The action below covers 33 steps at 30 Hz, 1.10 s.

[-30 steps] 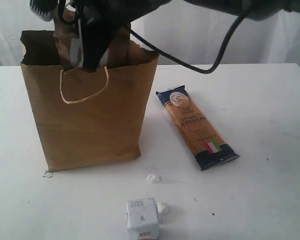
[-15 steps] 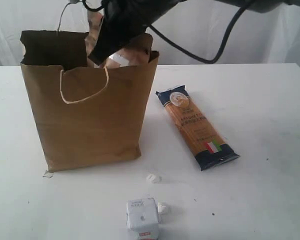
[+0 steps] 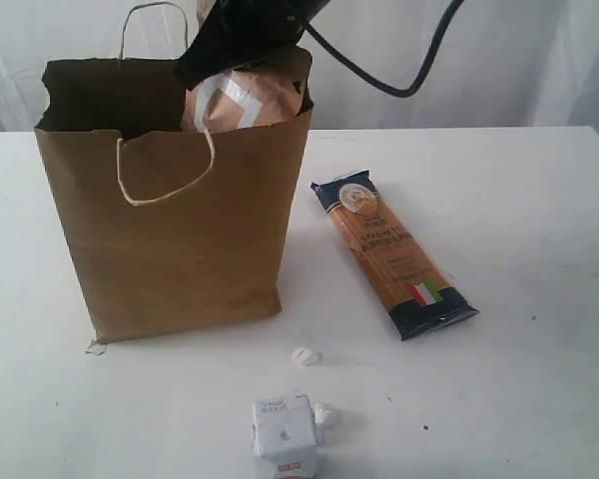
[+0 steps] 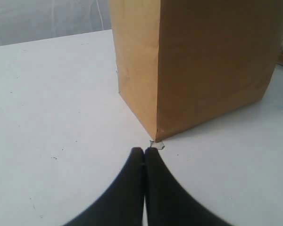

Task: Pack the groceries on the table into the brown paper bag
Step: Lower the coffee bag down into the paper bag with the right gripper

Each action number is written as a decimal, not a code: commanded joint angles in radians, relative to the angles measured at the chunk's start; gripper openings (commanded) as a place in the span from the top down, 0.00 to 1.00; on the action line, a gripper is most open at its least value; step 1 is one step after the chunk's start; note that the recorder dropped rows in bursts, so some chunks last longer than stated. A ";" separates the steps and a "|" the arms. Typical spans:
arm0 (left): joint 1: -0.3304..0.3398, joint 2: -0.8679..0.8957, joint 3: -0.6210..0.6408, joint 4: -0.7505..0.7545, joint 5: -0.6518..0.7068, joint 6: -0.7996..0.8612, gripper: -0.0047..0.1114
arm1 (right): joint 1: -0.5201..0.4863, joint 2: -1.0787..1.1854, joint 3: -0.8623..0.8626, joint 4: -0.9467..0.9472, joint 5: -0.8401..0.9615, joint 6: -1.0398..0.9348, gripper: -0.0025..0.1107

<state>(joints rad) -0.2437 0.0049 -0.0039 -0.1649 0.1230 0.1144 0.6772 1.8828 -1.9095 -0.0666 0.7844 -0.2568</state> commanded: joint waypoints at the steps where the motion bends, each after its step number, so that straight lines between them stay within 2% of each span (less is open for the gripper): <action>1: 0.005 -0.005 0.004 -0.005 0.002 -0.006 0.96 | -0.010 0.017 -0.013 -0.016 -0.011 0.011 0.98; 7: 0.005 -0.005 0.004 -0.005 0.002 -0.006 0.96 | -0.010 0.041 -0.013 -0.016 -0.001 0.011 0.98; 9: 0.005 -0.005 0.004 -0.005 0.002 -0.006 0.96 | -0.010 0.043 -0.013 -0.016 -0.003 0.011 0.94; 11: 0.005 -0.005 0.004 -0.005 0.002 -0.006 0.96 | -0.010 0.043 -0.013 -0.016 -0.003 0.011 0.85; 15: 0.005 -0.005 0.004 -0.005 0.002 -0.006 0.96 | -0.010 0.041 -0.013 -0.008 -0.001 0.011 0.55; 18: 0.005 -0.005 0.004 -0.005 0.002 -0.006 0.96 | -0.010 0.033 -0.013 0.002 -0.003 0.011 0.46; 26: 0.005 -0.005 0.004 -0.005 0.002 -0.006 0.96 | -0.010 0.004 -0.013 0.004 -0.031 0.011 0.47; 33: 0.005 -0.005 0.004 -0.005 0.002 -0.006 0.96 | -0.001 0.003 -0.013 0.013 -0.015 -0.001 0.59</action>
<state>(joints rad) -0.2437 0.0049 -0.0039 -0.1649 0.1230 0.1144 0.6751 1.8941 -1.9144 -0.0571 0.7633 -0.2496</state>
